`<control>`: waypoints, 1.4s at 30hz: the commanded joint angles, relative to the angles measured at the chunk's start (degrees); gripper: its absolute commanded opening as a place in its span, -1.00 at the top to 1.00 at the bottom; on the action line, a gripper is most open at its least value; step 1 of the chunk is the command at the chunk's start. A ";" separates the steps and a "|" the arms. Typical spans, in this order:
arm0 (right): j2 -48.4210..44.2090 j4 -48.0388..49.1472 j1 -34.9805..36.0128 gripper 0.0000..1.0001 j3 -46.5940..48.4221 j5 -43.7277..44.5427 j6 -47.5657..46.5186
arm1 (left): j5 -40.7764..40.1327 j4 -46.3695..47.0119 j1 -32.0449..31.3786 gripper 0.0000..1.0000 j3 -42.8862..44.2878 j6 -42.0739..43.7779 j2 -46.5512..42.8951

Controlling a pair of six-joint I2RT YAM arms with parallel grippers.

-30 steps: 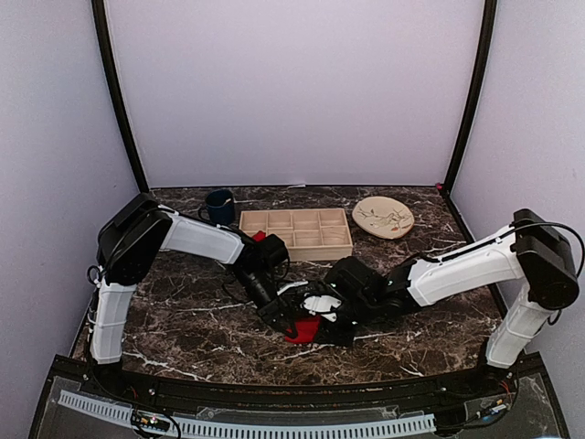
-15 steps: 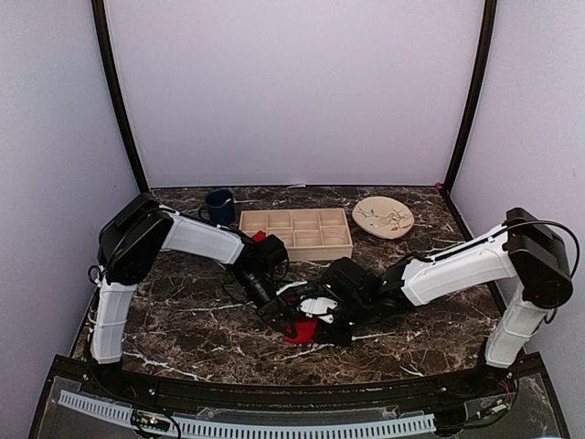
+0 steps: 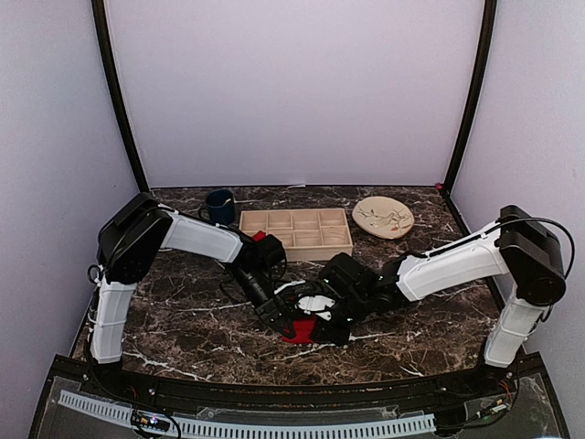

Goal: Roll the socks
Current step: Roll the sock at the center of the board.

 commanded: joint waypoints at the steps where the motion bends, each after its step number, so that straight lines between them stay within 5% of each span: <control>1: 2.24 -1.63 -1.15 0.97 1.14 -4.52 1.06 | -5.76 0.56 0.84 0.40 -1.37 -1.48 -1.80; 42: 1.15 3.25 -3.37 0.98 -1.34 -7.14 5.51 | -18.88 6.46 8.56 0.22 -12.55 -8.53 -9.73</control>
